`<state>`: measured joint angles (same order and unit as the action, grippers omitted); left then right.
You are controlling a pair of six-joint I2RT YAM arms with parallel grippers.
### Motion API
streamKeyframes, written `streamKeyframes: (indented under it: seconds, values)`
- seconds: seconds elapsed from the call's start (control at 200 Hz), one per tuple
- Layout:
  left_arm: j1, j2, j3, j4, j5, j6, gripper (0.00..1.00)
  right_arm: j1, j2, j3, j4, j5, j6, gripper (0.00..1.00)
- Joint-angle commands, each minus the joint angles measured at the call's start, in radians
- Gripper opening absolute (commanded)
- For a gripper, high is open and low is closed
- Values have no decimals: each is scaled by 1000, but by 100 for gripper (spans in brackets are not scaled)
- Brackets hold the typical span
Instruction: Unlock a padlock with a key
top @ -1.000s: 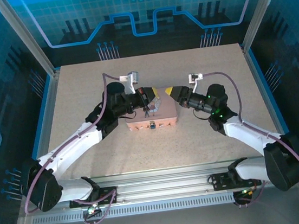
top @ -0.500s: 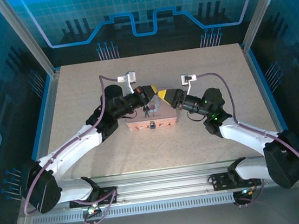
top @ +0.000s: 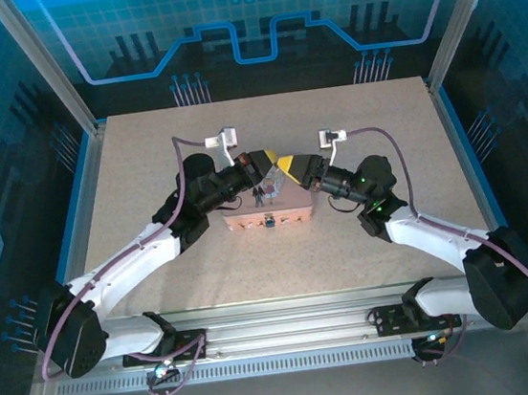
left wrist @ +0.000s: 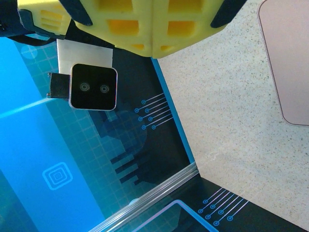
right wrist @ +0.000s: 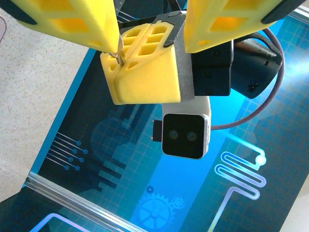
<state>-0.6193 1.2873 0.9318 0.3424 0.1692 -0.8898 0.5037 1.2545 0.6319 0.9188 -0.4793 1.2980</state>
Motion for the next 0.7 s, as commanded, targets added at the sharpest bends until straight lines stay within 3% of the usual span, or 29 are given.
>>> streamKeyframes:
  seconds: [0.0,0.315,0.695]
  values:
    - [-15,-45,-13,60,5,-6,0,1,-30,6,-27,48,-36,43]
    - [-20,-43,-13,83,4,-21,0,1,-30,6,-27,45,-36,42]
    - [-29,-26,-7,95,-1,-27,0,10,-15,37,-3,8,-33,24]
